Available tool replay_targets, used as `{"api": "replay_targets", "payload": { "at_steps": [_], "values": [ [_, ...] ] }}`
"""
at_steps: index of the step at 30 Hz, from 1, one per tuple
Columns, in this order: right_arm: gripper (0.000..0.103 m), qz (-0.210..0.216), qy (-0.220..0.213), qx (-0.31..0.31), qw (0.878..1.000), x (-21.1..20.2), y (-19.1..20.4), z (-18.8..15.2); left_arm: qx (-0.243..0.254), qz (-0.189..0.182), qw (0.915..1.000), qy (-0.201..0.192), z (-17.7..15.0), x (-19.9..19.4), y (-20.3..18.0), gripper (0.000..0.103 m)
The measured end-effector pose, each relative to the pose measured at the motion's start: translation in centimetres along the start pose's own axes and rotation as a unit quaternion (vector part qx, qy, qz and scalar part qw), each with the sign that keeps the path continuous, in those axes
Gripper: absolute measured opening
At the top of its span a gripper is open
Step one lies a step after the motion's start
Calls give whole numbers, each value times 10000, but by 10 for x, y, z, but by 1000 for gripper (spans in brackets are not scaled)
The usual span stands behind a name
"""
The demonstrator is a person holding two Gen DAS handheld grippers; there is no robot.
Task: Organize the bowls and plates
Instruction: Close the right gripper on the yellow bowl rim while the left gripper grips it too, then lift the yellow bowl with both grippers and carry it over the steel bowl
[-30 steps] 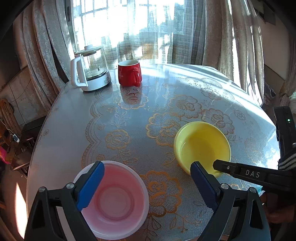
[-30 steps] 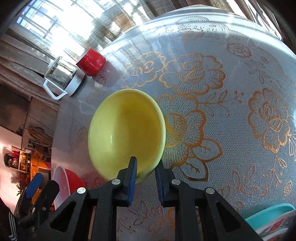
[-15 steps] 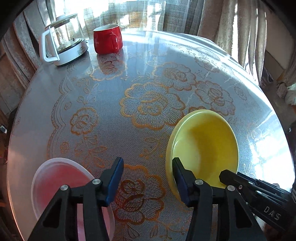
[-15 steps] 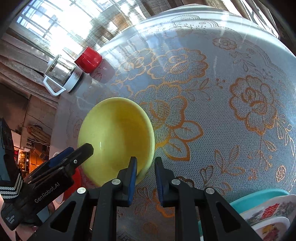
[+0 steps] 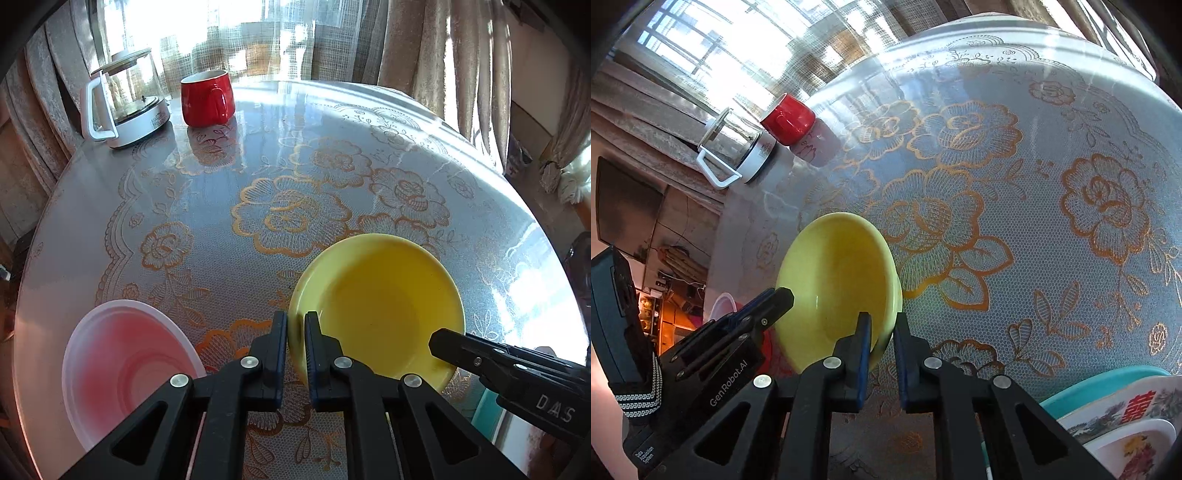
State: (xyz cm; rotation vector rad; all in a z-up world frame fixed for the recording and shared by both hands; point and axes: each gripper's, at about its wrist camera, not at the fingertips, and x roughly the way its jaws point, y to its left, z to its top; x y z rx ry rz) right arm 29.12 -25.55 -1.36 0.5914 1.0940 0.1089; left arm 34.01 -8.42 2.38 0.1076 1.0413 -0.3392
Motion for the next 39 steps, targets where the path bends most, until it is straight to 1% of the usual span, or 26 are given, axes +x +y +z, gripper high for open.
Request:
{"api": "replay_targets", "payload": {
  "at_steps": [6, 10, 14, 20, 24, 27, 30, 35, 39],
  "values": [
    [12, 27, -88, -30, 10000, -11, 3, -7, 33, -23, 9998, -196, -10, -14, -2, 9],
    [12, 57, -168, -86, 9998, -21, 5, -13, -101, -181, 9993, -311, -15, -28, 1, 9],
    [12, 194, -247, -73, 9995, -33, 5, -20, -179, -247, 9984, -466, -23, -45, 1, 9],
    [12, 327, -362, -129, 9987, -50, 10, -36, -221, -232, 9972, -682, -41, -68, 0, 9],
    [12, 420, -485, -182, 9978, -62, 13, -49, -334, -380, 9954, -816, -54, -80, 3, 9],
    [12, 497, -611, -253, 9966, -72, 16, -56, -376, -400, 9943, -913, -63, -89, 2, 9],
    [12, 432, -693, -398, 9959, -79, 22, -62, -443, -471, 9935, -936, -69, -94, 4, 9],
    [12, 510, -707, -353, 9956, -81, 22, -69, -475, -446, 9935, -934, -80, -97, 4, 9],
    [12, 573, -687, -319, 9955, -82, 19, -76, -389, -311, 9933, -1041, -87, -103, 0, 9]
  ]
}}
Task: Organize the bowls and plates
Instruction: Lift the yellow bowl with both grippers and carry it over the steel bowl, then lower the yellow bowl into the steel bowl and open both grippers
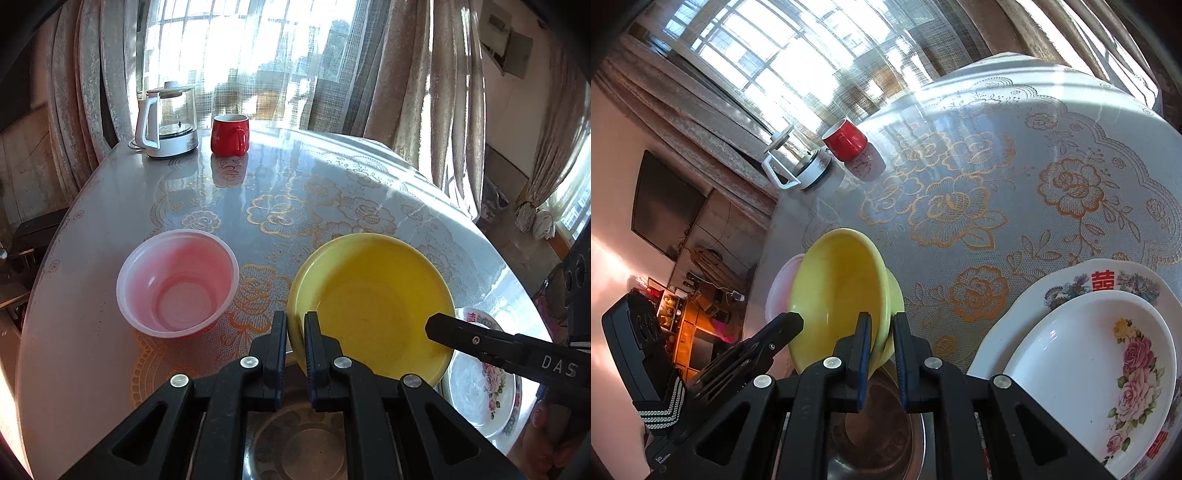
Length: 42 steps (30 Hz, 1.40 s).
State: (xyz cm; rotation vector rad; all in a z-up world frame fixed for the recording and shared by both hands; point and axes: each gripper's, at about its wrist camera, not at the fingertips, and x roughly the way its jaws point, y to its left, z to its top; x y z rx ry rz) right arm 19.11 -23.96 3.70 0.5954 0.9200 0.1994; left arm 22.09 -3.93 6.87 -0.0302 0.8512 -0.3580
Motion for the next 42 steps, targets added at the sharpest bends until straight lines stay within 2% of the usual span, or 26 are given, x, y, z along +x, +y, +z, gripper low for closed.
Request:
{"api": "replay_targets", "payload": {
  "at_steps": [13, 26, 42],
  "values": [
    [12, 182, 15, 37, 9998, -3, 1, -21, 155, 204, 9993, -287, -23, -21, -1, 9],
    [14, 215, 215, -34, 9995, 2, 4, -47, 13, 143, 9993, -345, -54, -40, 9, 9],
    [15, -102, 533, -395, 9977, 16, 16, -69, -103, 170, 9998, -59, -89, -39, 20, 11]
  ]
}}
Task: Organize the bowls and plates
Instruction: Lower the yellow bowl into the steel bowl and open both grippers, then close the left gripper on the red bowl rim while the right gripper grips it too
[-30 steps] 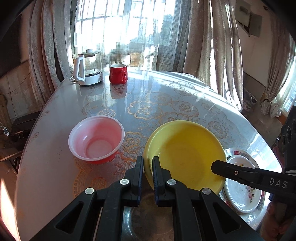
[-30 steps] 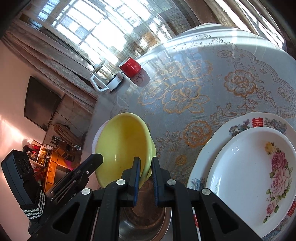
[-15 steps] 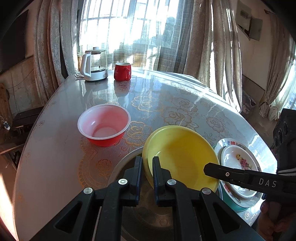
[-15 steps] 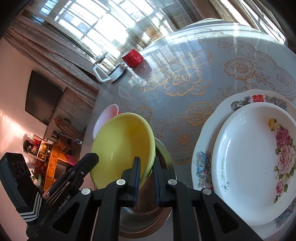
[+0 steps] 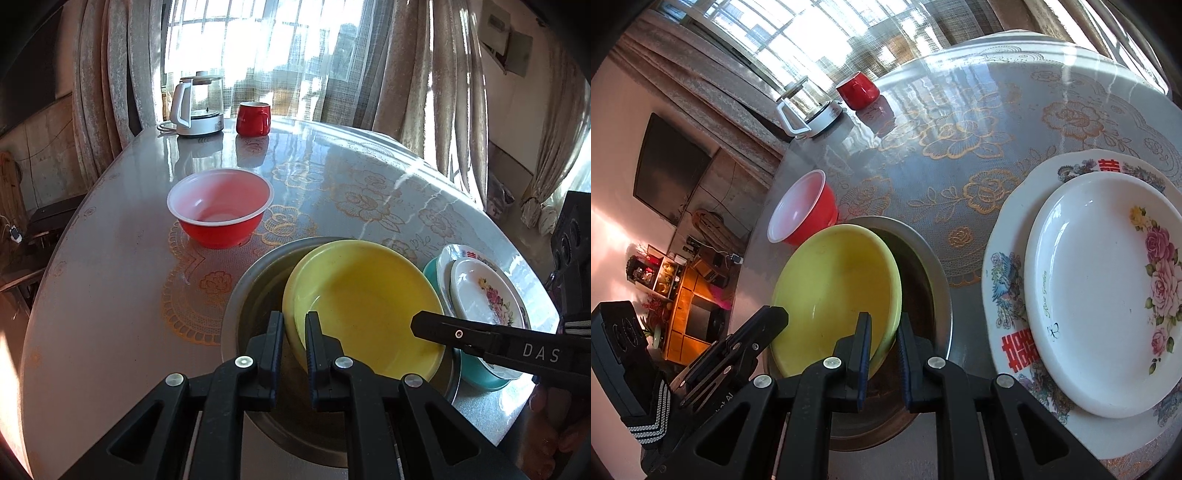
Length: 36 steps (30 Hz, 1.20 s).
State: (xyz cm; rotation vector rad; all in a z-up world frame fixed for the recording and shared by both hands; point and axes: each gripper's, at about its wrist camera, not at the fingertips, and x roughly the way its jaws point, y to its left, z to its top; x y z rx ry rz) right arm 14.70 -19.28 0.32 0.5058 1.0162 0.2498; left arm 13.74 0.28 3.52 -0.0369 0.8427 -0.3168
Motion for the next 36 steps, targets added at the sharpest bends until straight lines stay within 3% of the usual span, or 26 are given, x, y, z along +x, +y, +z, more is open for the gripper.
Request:
{"api": "replay_targets", "payload": {
  "at_steps": [8, 16, 25, 30, 34, 36],
  "values": [
    [32, -190, 208, -188, 9994, 11, 15, 0, -95, 129, 9997, 181, -8, 8, 4, 12],
    [36, -461, -66, -520, 9976, 0, 23, 0, -69, 75, 9998, 178, -11, 11, 4, 15],
    [38, -447, 27, -691, 9966, -2, 25, -1, -139, -33, 9998, 127, -12, 6, 8, 16],
    [38, -494, -262, -773, 9954, -16, 26, 3, -201, -118, 9997, 4, -12, -2, 11, 18],
    [38, -409, -262, -623, 9969, -19, 20, 3, -307, -199, 9993, -106, -12, -10, 14, 29],
    [38, -358, -296, -567, 9973, -19, 18, 2, -304, -175, 9993, -160, -13, -13, 15, 40]
  ]
}}
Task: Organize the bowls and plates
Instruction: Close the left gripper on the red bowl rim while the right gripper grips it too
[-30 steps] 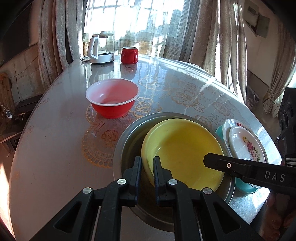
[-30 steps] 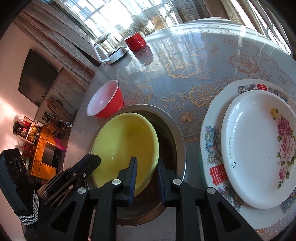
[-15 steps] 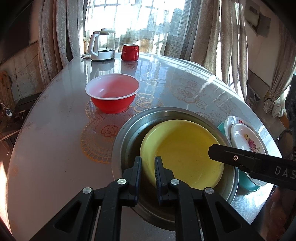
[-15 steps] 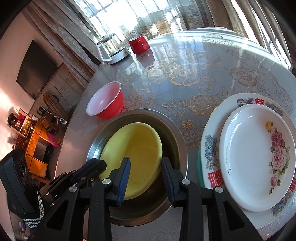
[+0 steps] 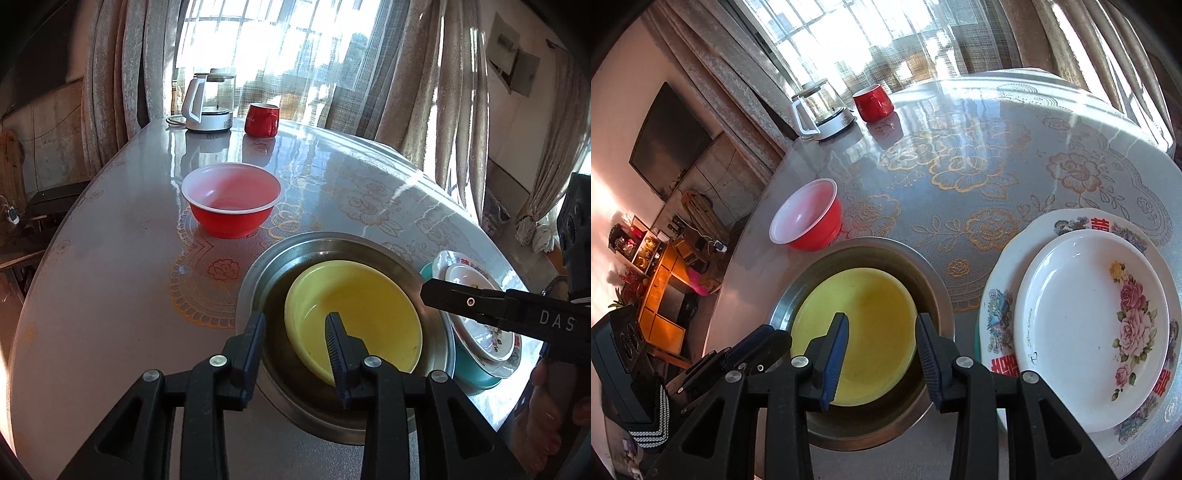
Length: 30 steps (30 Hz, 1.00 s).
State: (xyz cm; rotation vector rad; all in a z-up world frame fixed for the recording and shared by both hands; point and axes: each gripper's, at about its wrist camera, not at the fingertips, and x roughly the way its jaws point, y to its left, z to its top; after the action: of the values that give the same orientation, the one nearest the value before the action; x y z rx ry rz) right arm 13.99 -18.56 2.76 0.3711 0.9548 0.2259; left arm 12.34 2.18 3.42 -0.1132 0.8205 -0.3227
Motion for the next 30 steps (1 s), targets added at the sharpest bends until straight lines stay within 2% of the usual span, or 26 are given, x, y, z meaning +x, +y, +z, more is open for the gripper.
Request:
{"api": "replay_targets", "payload": {
  "at_steps": [4, 7, 9, 13, 15, 17, 22, 24, 27, 30],
  "values": [
    [38, 194, -161, 47, 9997, -3, 1, -1, -118, 51, 9999, -101, 1, -8, 5, 55],
    [38, 240, -234, 59, 9994, -4, 3, 1, -287, -39, 9994, -213, 5, -14, 13, 61],
    [38, 245, -247, 49, 9994, -3, 5, 3, -369, -21, 9989, -303, 9, -17, 19, 72],
    [38, 250, -298, -8, 9992, 2, 9, 9, -494, 331, 9969, -515, 24, -16, 31, 83],
    [38, 259, -374, -41, 9990, 5, 11, 14, -631, 619, 9938, -680, 34, -13, 39, 93],
    [38, 209, -476, -98, 9986, 7, 15, 19, -789, 916, 9900, -724, 45, -6, 50, 95],
    [38, 168, -503, -85, 9986, 22, 22, 38, -906, 1139, 9872, -648, 73, 23, 78, 95],
    [38, 83, -488, -102, 9987, 27, 25, 46, -861, 1178, 9865, -737, 81, 33, 85, 95],
    [38, 17, -405, -140, 9991, 36, 31, 59, -791, 830, 9902, -799, 90, 49, 94, 95],
    [38, -65, -273, -110, 9995, 50, 36, 72, -734, 477, 9937, -701, 93, 62, 97, 94]
  ]
}}
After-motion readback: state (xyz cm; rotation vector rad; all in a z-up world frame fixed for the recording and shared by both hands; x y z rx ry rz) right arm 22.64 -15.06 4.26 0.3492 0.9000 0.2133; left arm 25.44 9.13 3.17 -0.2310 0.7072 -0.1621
